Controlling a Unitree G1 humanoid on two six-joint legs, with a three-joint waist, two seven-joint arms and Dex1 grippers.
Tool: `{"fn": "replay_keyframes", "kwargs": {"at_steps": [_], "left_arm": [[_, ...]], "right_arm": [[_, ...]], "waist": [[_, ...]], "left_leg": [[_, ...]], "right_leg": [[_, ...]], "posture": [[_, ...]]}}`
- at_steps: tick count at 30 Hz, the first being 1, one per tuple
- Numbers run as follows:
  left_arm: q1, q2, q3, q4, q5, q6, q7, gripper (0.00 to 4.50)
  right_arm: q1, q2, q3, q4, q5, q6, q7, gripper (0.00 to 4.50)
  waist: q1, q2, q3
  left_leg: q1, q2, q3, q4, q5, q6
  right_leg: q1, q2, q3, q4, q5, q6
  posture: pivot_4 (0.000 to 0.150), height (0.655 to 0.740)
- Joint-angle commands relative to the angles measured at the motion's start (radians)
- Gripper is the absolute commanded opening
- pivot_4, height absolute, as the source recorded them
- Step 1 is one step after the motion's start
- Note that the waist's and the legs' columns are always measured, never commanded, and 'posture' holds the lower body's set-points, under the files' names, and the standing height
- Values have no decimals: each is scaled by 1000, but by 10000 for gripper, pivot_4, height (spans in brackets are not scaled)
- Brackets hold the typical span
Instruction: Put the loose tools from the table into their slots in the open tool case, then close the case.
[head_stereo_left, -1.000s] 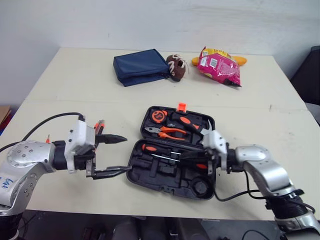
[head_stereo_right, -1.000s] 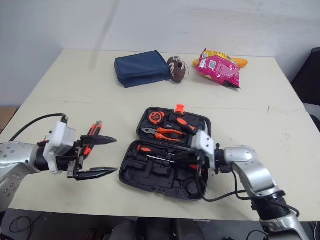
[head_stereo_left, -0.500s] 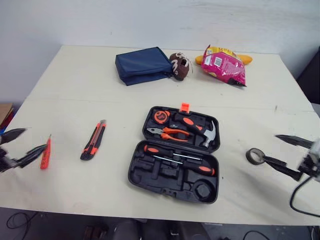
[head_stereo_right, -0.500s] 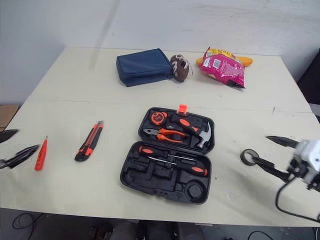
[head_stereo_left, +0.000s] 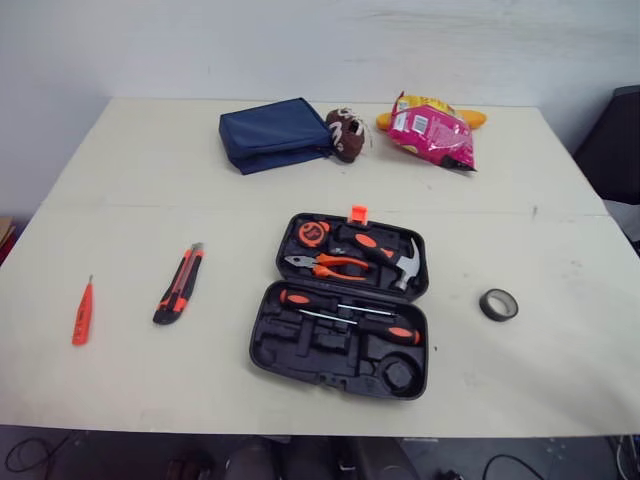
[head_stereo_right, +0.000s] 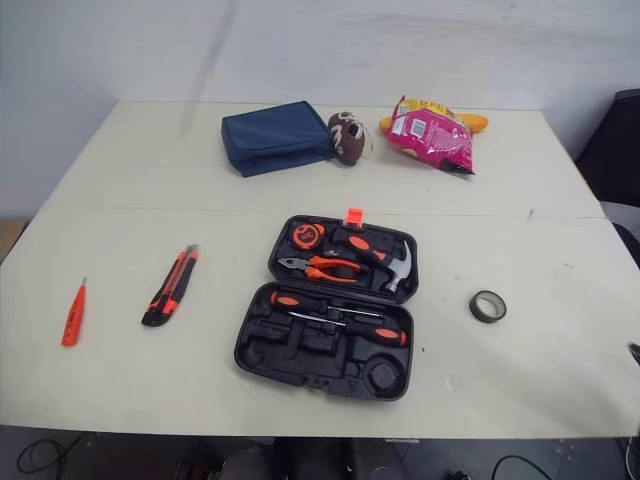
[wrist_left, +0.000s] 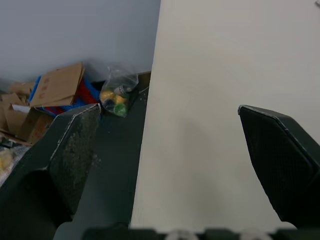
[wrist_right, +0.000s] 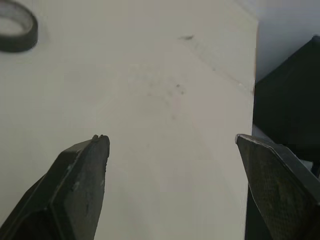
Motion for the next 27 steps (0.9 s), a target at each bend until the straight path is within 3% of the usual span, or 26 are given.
{"fn": "replay_keyframes", "kwargs": {"at_steps": [1, 6, 11, 15, 18, 21, 27], "left_arm": [[16, 8, 26, -45, -42, 17, -21, 45000], [68, -76, 1, -302, -99, 135, -55, 45000], [130, -140, -10, -560, -94, 311, 33, 45000], [195, -177, -11, -840, -97, 603, 191, 45000], [227, -209, -1, -1153, -177, 959, 355, 45000], [170, -226, 1, -1347, -259, 1296, 508, 45000], [-149, -272, -39, -1441, -297, 1647, 701, 45000]], "right_arm": [[-59, 17, 57, -61, 27, 44, 1, 42614], [-227, 111, 202, -240, 113, 179, 73, 42614], [-322, 215, 329, -456, 211, 299, 145, 42614], [-311, 260, 431, -623, 240, 343, 217, 42614], [-345, 316, 521, -737, 261, 376, 228, 42614], [-383, 353, 559, -769, 264, 387, 228, 42614], [-401, 367, 587, -764, 264, 386, 271, 42614]], "waist": [[-2, 1, 0], [-4, 4, 1], [4, 5, 2], [16, 5, 2], [18, 3, 2], [19, 3, 2], [31, 3, 2]], "left_leg": [[0, 0, 0, 0, 1, -1], [-1, 0, 0, -1, 1, -2], [-2, 1, -2, -1, 4, 1], [-3, 2, -3, -1, 4, 1], [-4, 1, -4, 0, 4, 2], [-4, 1, -5, 1, 4, 2], [-2, 0, -7, 2, 7, 1]], "right_leg": [[0, 0, 0, 0, 0, 0], [-3, 0, -1, 5, 0, 0], [-4, 3, -1, 6, 0, 0], [-4, 3, -1, 6, 0, 0], [-4, 2, -1, 5, -1, 1], [-3, 2, -2, 6, 0, 2], [-1, 3, -1, 7, 1, 1]], "posture": [[1500, 7400], [1500, 7400], [1500, 7400], [1500, 7400], [1500, 7400], [1500, 7400], [1500, 7400]]}}
